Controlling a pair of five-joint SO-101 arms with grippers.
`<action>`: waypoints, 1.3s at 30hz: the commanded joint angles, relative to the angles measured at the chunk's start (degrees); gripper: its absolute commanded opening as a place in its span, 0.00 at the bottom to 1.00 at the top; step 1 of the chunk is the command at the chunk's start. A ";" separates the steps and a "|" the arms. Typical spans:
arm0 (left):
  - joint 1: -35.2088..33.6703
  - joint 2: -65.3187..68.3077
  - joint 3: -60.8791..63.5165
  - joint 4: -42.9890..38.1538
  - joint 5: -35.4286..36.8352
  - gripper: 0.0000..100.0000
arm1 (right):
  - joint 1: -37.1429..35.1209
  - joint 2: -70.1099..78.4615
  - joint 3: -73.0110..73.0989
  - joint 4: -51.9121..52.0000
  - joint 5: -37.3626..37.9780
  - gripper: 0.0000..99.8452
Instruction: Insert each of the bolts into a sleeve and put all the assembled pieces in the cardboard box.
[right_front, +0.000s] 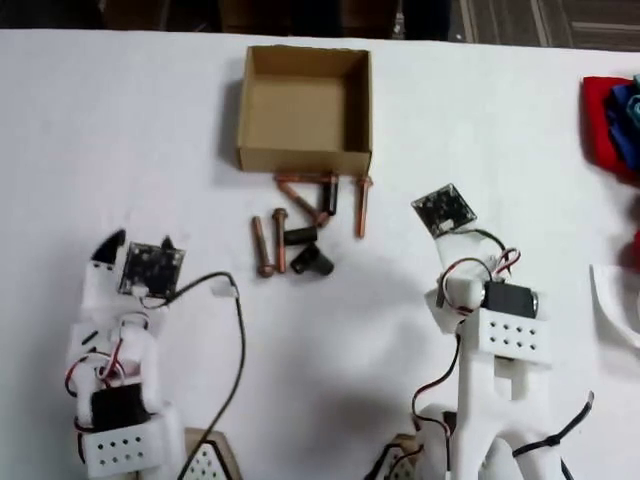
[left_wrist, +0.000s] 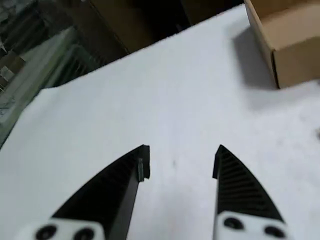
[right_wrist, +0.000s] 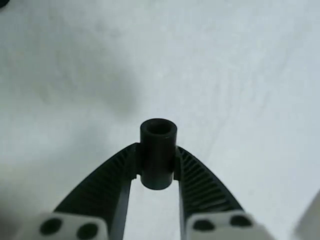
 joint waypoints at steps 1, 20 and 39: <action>-0.09 0.35 -1.10 -5.36 2.29 0.22 | 0.22 -1.80 -0.26 -0.75 -0.62 0.02; 16.62 108.57 -98.24 64.00 -30.95 0.22 | 0.04 -1.80 1.05 -1.10 -0.18 0.02; 28.75 138.55 -132.09 69.63 -50.02 0.22 | 0.04 -2.33 18.64 -23.96 -5.63 0.02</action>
